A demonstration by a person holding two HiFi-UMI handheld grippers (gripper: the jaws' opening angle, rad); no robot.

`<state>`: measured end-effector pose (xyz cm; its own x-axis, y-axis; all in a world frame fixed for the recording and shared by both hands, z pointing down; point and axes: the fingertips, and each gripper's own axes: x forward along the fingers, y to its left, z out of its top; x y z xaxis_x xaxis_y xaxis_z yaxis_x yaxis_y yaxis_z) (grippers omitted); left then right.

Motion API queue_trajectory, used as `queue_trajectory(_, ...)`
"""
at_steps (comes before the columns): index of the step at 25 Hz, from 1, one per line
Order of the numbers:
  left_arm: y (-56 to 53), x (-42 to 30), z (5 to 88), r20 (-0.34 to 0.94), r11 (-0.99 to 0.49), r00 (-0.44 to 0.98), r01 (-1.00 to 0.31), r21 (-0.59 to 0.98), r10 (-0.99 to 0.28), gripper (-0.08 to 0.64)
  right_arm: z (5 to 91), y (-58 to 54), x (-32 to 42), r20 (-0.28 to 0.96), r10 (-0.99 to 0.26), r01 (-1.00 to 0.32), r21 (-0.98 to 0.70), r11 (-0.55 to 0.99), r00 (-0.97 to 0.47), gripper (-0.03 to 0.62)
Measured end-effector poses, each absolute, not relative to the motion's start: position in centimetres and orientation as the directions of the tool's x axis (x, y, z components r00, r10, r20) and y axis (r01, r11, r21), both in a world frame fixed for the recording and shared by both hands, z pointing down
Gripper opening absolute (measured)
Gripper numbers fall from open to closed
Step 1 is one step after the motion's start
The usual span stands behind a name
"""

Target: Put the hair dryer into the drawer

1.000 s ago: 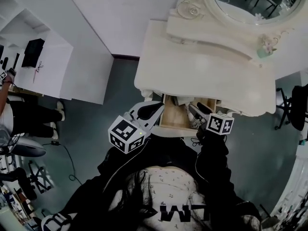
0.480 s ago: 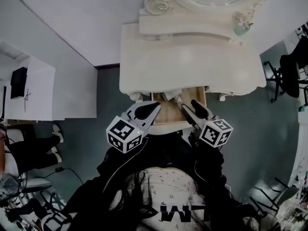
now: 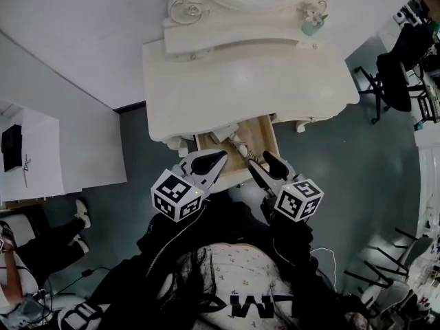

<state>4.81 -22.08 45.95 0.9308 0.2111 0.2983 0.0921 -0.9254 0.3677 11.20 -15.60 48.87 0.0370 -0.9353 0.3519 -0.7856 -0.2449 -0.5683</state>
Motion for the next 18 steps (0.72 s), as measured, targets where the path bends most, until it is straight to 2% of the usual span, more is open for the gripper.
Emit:
queue_trajectory(2, -21.7, 5.0, 45.8, 0.296, -0.925, 0.931, 0.095, 0.368, 0.214, 0.001, 48.7, -15.0, 11.1, 0.355, -0.934, -0.789, -0.562, -0.247, 0.04, 0.253)
queue_trajectory(8, -19.9, 5.2, 45.1, 0.284, -0.934, 0.939, 0.088, 0.347, 0.194, 0.0, 47.9, -12.5, 10.4, 0.344, -0.938, -0.818, -0.53, -0.223, 0.032, 0.13)
queue_trajectory(12, -17.7, 4.5, 44.6, 0.282, -0.937, 0.944, 0.066, 0.343, 0.17, 0.0, 47.2, -10.4, 9.6, 0.33, -0.944, -0.833, -0.517, -0.195, 0.016, 0.07)
queue_trajectory(18, -13.0, 2.5, 44.2, 0.298, -0.945, 0.946, 0.028, 0.326, 0.13, 0.0, 46.6, -6.6, 7.5, 0.306, -0.952, -0.847, -0.513, -0.137, -0.032, 0.049)
